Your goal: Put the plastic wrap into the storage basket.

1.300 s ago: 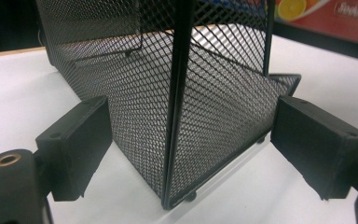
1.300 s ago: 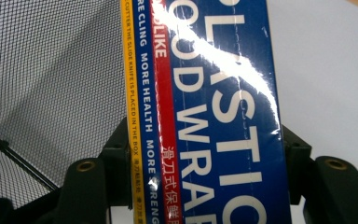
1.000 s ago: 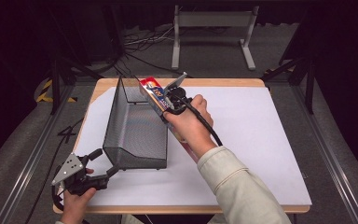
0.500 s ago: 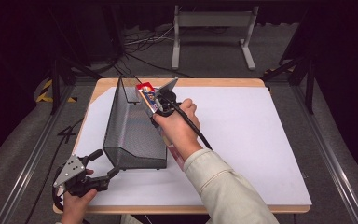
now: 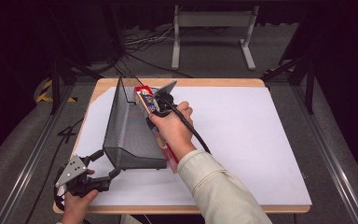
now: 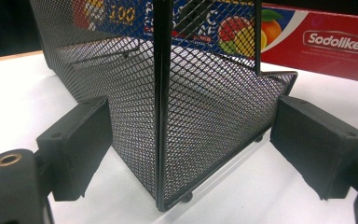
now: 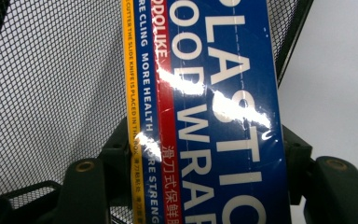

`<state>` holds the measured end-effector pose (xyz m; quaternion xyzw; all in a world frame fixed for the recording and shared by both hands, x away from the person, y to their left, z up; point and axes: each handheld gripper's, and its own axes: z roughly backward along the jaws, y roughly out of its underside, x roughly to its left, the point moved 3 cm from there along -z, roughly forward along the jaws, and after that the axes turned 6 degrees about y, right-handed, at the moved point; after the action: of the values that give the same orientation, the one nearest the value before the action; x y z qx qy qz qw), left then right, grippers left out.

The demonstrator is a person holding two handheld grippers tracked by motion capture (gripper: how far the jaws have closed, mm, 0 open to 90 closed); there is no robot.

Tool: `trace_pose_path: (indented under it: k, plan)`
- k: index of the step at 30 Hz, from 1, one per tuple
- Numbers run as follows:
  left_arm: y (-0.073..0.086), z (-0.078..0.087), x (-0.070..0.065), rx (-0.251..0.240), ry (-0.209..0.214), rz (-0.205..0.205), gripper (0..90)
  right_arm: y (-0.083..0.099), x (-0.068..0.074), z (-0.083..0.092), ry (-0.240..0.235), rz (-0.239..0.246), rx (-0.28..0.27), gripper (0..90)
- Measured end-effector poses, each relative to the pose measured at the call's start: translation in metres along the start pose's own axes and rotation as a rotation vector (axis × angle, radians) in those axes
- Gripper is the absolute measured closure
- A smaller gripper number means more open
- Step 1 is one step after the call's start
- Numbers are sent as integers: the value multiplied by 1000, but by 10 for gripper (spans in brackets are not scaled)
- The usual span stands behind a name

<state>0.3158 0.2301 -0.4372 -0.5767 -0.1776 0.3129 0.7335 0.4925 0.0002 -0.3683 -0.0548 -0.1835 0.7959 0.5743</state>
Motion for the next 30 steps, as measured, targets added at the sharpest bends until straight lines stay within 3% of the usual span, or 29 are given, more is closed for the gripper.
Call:
trace_pose_path:
  k: [7,30]
  plan:
    - [1,-1,-1,3,0,-3,136,-2,2,-7,25,-30,13,396]
    - [2,1,-1,2,-1,3,135,-9,13,-16,101,-9,46,393]
